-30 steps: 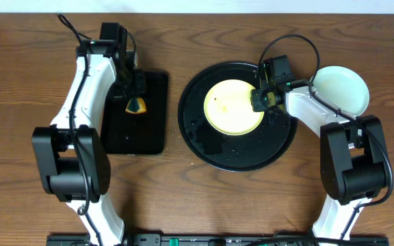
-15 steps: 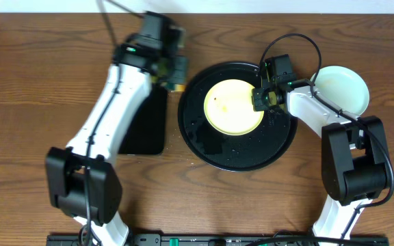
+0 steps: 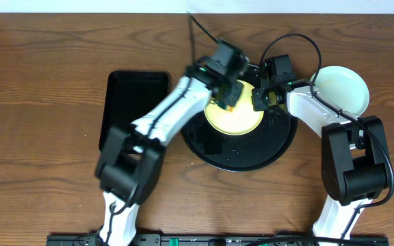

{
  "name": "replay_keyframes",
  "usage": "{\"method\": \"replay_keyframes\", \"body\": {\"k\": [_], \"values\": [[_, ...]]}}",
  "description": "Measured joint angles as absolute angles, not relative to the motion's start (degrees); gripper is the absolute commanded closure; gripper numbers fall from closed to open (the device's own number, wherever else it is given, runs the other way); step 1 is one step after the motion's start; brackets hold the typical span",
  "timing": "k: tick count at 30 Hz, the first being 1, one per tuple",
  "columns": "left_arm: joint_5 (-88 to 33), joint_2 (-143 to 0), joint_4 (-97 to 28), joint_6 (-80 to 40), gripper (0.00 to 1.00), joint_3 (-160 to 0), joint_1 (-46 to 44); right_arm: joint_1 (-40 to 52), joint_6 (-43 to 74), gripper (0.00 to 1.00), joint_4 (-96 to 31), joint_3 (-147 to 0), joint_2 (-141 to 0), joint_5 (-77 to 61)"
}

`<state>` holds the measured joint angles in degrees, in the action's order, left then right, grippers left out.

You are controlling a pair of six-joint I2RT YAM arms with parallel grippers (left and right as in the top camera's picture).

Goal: Clean dirty plates on tray and stack at the side
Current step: 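Scrub the yellow plate again with the sponge, left gripper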

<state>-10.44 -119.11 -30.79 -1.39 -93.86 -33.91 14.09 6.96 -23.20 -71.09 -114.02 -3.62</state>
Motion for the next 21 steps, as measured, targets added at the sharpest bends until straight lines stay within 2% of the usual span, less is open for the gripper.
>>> {"method": "replay_keyframes", "body": {"k": [5, 21], "values": [[-10.13, -123.72, -26.61, -1.04, 0.93, -93.86, -34.81, 14.09, 6.96, 0.99, -23.2, -71.09, -114.02, -3.64], [-12.34, -125.34, -27.07, -1.45, 0.92, -93.84, -34.39, 14.09, 6.96, 0.99, -23.16, -71.09, -114.02, -3.64]]}}
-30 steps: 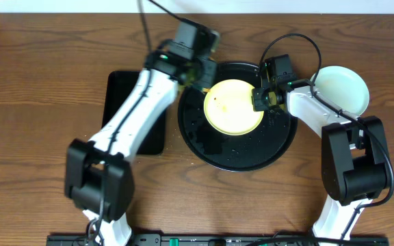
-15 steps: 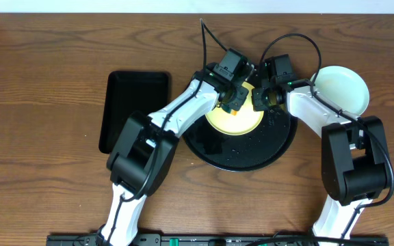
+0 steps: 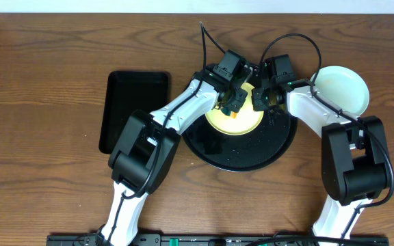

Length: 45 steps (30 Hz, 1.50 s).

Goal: Clean dirty plates on tray and stack at the side
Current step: 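Scrub the yellow plate again with the sponge, left gripper, then return the sponge to the rectangular tray with the left gripper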

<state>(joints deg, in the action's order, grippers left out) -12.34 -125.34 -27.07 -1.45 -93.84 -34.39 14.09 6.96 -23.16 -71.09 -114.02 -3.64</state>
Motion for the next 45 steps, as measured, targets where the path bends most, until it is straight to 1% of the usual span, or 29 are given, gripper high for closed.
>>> {"method": "replay_keyframes", "body": {"k": [7, 17, 26, 34, 39, 40, 45], "values": [[-12.21, -128.07, -25.47, -1.48, 0.93, -93.86, -34.35, 14.09, 6.96, 0.99, -23.14, -71.09, -114.02, -3.64], [-2.68, -128.11, -23.24, -1.52, 0.92, -93.86, -32.91, 14.09, 6.96, 0.99, -23.14, -71.09, -114.02, -3.64], [2.83, -128.16, -21.82, -1.5, 0.93, -93.84, -31.0, 14.17, 6.98, 0.99, -22.87, -71.09, -114.02, -4.64], [18.33, -125.95, -21.21, -0.49, 0.93, -93.71, -31.05, 14.52, 7.2, 0.99, -22.65, -71.09, -114.02, -6.15], [24.49, -116.6, -23.07, -0.36, 0.93, -93.21, -29.3, 14.5, 7.2, 0.98, -22.68, -71.09, -114.02, -6.09], [25.17, -113.89, -23.75, -0.58, 0.93, -93.21, -29.06, 14.5, 7.2, 0.96, -22.65, -71.09, -114.02, -6.09], [26.98, -101.49, -30.81, -2.9, 0.93, -93.82, -28.95, 14.48, 7.16, 0.76, -23.29, -71.07, -114.19, -5.26]]}}
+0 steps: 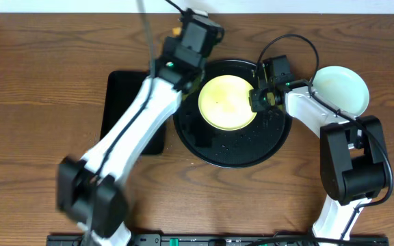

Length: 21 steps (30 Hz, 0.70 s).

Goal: Clean dirty plates on tray and stack at the side
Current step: 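Return the sponge to the rectangular tray with the left gripper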

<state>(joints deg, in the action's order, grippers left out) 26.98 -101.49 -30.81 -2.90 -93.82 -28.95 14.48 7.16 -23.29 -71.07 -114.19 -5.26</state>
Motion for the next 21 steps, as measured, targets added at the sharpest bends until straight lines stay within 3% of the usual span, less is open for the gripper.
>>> {"method": "replay_keyframes", "body": {"k": [7, 13, 21], "values": [[20.67, -101.01, -46.11, -5.19, 0.93, -93.97, -26.59, 14.48, 6.94, 0.68, -23.27, -71.07, -114.3, -5.08], [12.16, -102.54, -54.7, -6.55, 0.93, -93.45, -19.31, 14.48, 6.94, 0.68, -23.14, -71.07, -114.3, -5.58], [-1.45, -102.54, -55.16, -7.07, 0.92, -88.4, -4.95, 14.37, 6.94, 0.72, -22.94, -71.07, -114.3, -5.98]]}}
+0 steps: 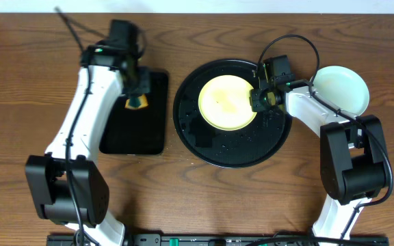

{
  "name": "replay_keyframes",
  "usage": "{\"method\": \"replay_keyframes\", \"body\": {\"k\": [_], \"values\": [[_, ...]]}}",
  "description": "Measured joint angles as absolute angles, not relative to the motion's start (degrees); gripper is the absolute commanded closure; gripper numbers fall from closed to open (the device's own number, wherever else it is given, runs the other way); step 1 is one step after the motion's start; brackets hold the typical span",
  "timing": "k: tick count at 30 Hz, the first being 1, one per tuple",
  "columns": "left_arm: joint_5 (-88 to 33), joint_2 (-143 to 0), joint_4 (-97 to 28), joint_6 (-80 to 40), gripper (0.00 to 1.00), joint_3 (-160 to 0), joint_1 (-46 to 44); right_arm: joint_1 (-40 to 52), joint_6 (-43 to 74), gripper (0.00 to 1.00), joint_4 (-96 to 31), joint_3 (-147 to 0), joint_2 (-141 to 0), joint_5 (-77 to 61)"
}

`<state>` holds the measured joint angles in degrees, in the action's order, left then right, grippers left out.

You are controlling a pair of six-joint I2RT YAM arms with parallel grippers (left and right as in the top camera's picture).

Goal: Clean dirty plates on tray and stack at the side
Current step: 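Return the sponge to the rectangular tray with the left gripper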

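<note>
A yellow plate [227, 102] lies on the round black tray [214, 147]. My right gripper [257, 98] is shut on the plate's right rim. A pale green plate [343, 89] rests on the table to the right of the tray. My left gripper [137, 96] hangs over the upper part of the black rectangular tray [132, 137] at the left. A yellow and green sponge [137, 103] shows at its fingertips, and the gripper appears shut on it.
Water drops speckle the round tray around the yellow plate. A black cable [289, 42] loops above the right arm. The white wall edge runs along the back of the brown wooden table [40, 82].
My left gripper has moved with the sponge from the back left rim of the round tray to above the rectangular tray. The right gripper and the yellow plate have not moved.
My left gripper pressed the sponge on the yellow plate's upper part while the right gripper held the plate's right rim. Later the left gripper was lifted clear at the tray's back left, the whole plate in sight. Now the sponge is over the rectangular tray.
</note>
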<state>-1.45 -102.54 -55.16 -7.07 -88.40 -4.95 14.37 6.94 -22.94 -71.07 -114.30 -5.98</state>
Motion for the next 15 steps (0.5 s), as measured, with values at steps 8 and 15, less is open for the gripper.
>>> {"method": "replay_keyframes", "body": {"k": [8, 15], "values": [[-4.75, -102.54, -44.36, -6.04, 0.73, -75.7, -1.23, 14.39, 6.96, 0.69, -22.83, -71.07, -114.3, -6.28], [-5.23, -102.56, -38.81, -5.06, 0.19, -69.63, -1.28, 14.39, 6.94, 0.78, -22.81, -71.05, -114.3, -6.42]]}}
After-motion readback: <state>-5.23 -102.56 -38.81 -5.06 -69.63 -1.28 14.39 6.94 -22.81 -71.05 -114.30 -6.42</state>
